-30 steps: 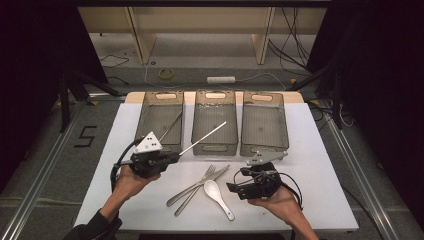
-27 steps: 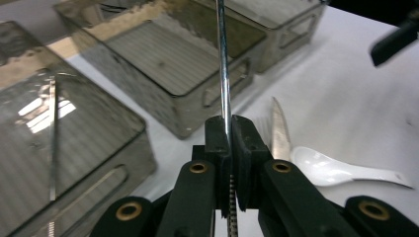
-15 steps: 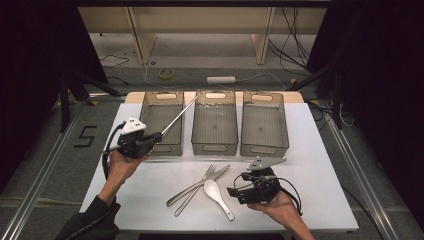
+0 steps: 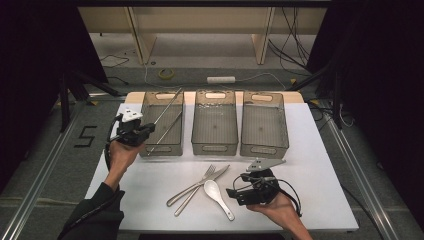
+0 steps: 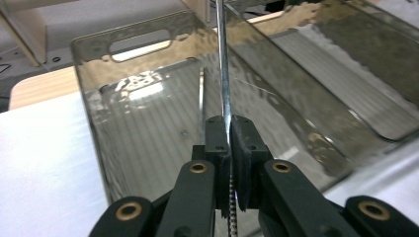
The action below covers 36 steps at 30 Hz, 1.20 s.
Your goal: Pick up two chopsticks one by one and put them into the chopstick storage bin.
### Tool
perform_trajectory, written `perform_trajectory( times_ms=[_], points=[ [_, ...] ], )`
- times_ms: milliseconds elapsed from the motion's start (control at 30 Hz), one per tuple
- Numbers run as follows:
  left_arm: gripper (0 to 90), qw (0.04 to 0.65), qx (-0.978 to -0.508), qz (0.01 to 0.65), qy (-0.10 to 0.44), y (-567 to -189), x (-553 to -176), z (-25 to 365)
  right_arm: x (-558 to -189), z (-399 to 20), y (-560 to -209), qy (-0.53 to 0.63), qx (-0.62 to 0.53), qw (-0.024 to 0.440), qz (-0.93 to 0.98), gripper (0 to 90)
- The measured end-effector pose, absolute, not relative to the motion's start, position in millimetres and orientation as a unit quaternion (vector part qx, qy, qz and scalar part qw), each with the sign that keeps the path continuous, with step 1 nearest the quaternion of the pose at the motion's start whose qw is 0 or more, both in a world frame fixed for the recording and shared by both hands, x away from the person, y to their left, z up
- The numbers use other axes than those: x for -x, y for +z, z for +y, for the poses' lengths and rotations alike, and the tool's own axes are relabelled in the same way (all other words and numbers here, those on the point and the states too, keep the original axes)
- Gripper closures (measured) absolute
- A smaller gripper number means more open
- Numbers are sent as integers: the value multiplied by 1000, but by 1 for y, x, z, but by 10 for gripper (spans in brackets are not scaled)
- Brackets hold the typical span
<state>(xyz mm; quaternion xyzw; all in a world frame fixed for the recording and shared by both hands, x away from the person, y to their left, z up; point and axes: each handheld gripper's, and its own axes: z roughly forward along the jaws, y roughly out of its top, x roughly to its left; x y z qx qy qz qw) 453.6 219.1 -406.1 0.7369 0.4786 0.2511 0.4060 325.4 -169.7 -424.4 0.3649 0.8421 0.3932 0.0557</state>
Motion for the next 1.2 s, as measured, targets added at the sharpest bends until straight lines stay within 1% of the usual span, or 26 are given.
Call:
perform_trajectory(
  times_ms=[333, 600, 633, 667, 700, 733, 767, 800, 833, 900, 1000, 1033, 1167, 1200],
  points=[
    [859, 378, -730, 510, 253, -416, -470, 223, -324, -169, -426, 392, -364, 52, 844, 263],
    [844, 376, -716, 531, 253, -422, -480, 225, -324, -168, -427, 389, -361, 52, 846, 268],
    [815, 376, -715, 532, 253, -422, -481, 225, -324, -167, -427, 388, -361, 50, 846, 267],
    [662, 376, -716, 532, 250, -422, -481, 224, -324, -167, -427, 387, -362, 51, 846, 267],
    [662, 374, -716, 532, 251, -421, -481, 224, -324, -167, -427, 387, -362, 51, 846, 267],
    [577, 376, -713, 534, 253, -420, -480, 223, -324, -168, -427, 387, -363, 52, 846, 267],
    [577, 379, -712, 534, 254, -419, -479, 223, -324, -168, -427, 387, -363, 52, 846, 267],
    [516, 382, -712, 532, 253, -418, -478, 222, -324, -168, -427, 387, -365, 53, 845, 267],
    [516, 384, -714, 530, 250, -416, -476, 221, -324, -168, -427, 387, -365, 53, 845, 267],
    [433, 393, -715, 526, 241, -412, -472, 217, -324, -167, -427, 385, -366, 55, 846, 266],
    [347, 402, -724, 511, 230, -406, -464, 213, -323, -165, -429, 381, -364, 59, 848, 263],
    [347, 407, -726, 506, 227, -403, -461, 211, -323, -165, -429, 381, -364, 59, 848, 263],
    [276, 430, -729, 489, 210, -395, -449, 206, -322, -161, -431, 372, -361, 60, 853, 263],
    [276, 433, -732, 483, 207, -393, -447, 205, -322, -161, -431, 372, -361, 60, 853, 263]
  ],
)
